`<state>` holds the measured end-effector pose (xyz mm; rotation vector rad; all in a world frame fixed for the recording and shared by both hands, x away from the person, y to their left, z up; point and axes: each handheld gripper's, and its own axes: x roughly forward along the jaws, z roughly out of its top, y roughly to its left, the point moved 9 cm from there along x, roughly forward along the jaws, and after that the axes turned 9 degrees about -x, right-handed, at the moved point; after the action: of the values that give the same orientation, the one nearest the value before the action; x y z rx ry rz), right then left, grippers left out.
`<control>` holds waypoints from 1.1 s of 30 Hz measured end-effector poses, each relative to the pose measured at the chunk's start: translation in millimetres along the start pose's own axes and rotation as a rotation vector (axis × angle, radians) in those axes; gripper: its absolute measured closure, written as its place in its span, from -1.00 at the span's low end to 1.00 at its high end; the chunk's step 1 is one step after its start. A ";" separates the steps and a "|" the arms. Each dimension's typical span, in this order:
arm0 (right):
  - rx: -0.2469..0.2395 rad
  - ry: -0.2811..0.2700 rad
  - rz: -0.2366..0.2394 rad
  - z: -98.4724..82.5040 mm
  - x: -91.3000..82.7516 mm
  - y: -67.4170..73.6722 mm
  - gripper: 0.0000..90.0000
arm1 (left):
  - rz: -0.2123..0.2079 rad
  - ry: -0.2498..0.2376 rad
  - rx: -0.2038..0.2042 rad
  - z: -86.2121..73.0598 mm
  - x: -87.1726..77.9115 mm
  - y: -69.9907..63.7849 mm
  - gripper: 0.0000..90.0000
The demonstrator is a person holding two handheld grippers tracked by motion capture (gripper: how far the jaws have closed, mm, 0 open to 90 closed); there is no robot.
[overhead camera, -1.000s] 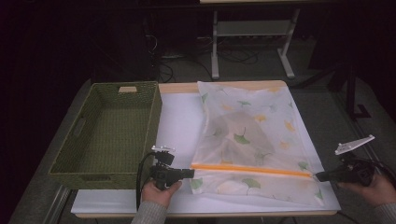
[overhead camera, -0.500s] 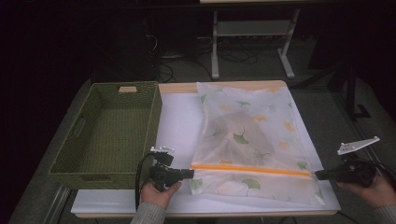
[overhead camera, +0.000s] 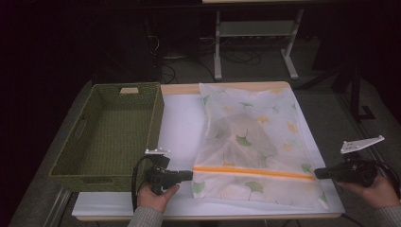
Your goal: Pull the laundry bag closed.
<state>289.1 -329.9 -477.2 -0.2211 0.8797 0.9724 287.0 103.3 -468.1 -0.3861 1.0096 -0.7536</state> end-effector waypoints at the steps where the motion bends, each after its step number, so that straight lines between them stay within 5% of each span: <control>1: -0.003 -0.003 -0.001 1.9 0.2 0.0 0.84 | -0.001 -0.004 0.002 0.7 -0.8 -0.4 0.76; 33: -0.032 -0.045 0.000 47.7 17.7 15.5 0.47 | -0.003 -0.076 0.029 11.6 -15.6 -2.6 0.35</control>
<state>307.6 -284.6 -456.1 -0.2256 0.8239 0.9884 291.2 112.2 -451.2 -0.3884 0.9266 -0.7499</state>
